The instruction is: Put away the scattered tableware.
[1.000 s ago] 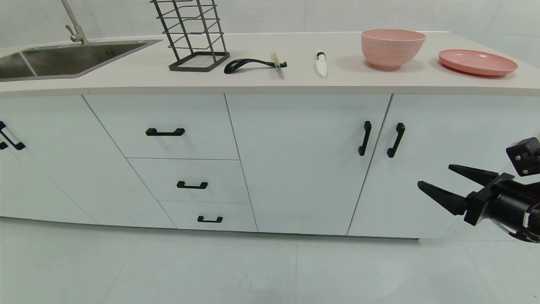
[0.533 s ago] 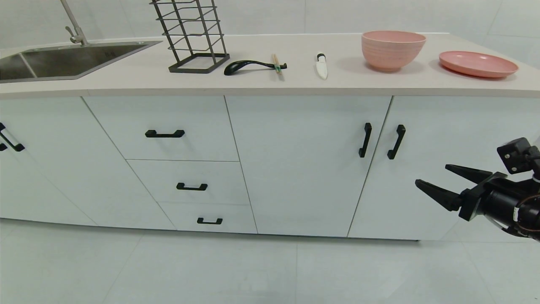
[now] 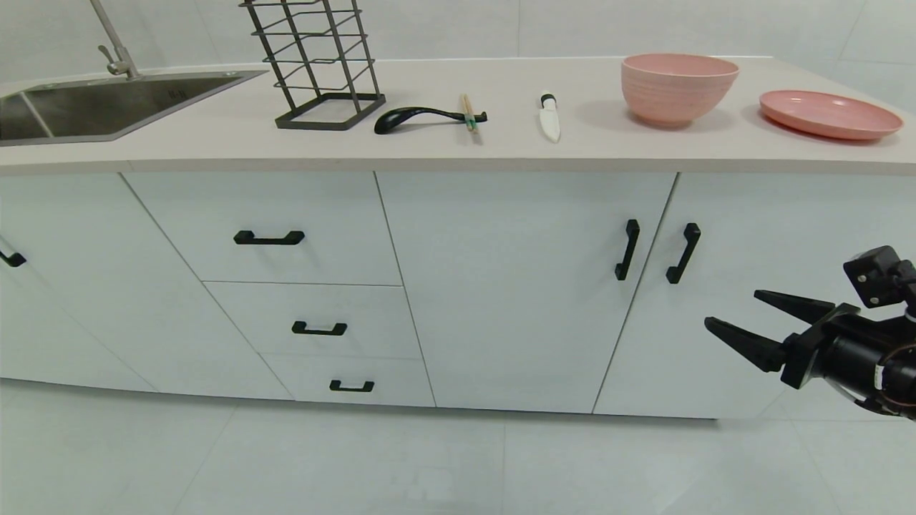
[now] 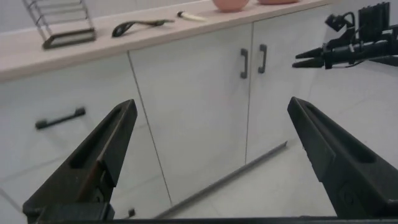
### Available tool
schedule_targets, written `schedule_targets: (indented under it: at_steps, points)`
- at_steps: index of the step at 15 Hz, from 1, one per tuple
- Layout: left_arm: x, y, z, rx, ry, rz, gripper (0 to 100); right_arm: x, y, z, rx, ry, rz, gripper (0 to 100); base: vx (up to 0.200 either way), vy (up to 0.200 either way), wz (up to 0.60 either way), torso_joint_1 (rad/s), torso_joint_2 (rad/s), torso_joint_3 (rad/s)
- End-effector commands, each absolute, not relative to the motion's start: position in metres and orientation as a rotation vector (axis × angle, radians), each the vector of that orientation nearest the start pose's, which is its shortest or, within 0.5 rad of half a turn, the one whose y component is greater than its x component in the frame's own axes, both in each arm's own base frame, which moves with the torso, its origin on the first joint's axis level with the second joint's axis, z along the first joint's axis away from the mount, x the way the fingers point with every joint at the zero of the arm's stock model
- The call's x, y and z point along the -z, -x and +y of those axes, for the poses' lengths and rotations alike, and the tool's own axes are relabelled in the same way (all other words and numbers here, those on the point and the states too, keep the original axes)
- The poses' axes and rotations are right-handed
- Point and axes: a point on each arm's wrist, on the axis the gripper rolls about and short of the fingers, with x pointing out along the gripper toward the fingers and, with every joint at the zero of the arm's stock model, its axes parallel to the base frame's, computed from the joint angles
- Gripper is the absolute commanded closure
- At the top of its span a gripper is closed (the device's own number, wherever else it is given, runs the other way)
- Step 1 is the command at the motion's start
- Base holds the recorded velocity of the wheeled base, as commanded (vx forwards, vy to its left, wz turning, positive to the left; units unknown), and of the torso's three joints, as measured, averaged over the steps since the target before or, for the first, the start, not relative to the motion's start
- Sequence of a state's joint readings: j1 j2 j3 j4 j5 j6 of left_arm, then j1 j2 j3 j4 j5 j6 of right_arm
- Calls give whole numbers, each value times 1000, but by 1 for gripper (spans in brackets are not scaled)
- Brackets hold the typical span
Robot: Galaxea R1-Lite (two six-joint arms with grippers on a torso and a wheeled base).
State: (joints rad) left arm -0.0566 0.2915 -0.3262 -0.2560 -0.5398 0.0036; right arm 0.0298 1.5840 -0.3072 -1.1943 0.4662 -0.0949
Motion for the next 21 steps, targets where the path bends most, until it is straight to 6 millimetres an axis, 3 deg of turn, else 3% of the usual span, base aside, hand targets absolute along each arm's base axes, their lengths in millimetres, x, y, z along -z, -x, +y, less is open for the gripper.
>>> schedule_targets:
  at_steps: [1, 3, 4, 5, 7, 10, 15, 18, 21]
  points:
    - [-239, -60, -19, 726, -170, -237, 0, -146, -220, 17, -500, 75, 60, 0, 0, 0, 0, 0, 0, 0]
    - [-241, -98, -25, 853, -213, -238, 0, -149, -219, 15, -493, 78, 43, 0, 0, 0, 0, 0, 0, 0]
    - [-233, -127, -38, 1028, -223, -210, 0, -150, -219, 15, -492, 80, 36, 0, 0, 0, 0, 0, 0, 0]
    - [-224, -144, -47, 1138, -206, -180, 0, -150, -219, 15, -492, 80, 34, 0, 0, 0, 0, 0, 0, 0]
    - [-217, -168, -58, 1187, -205, -185, 0, -154, -217, 13, -481, 86, 14, 0, 0, 0, 0, 0, 0, 0]
    - [-220, -191, -74, 1232, -205, -215, 0, -156, -215, 13, -507, 102, -4, 0, 0, 0, 0, 0, 0, 0]
    - [-222, -217, -142, 1343, -149, -187, 0, -160, -214, 10, -492, 110, -46, 0, 0, 0, 0, 0, 0, 0]
    - [-207, -245, -171, 1376, -121, -126, 0, -160, -212, 6, -478, 115, -63, 0, 0, 0, 0, 0, 0, 0]
    - [-206, -263, -195, 1404, -121, -141, 0, -160, -212, 3, -468, 116, -64, 0, 0, 0, 0, 0, 0, 0]
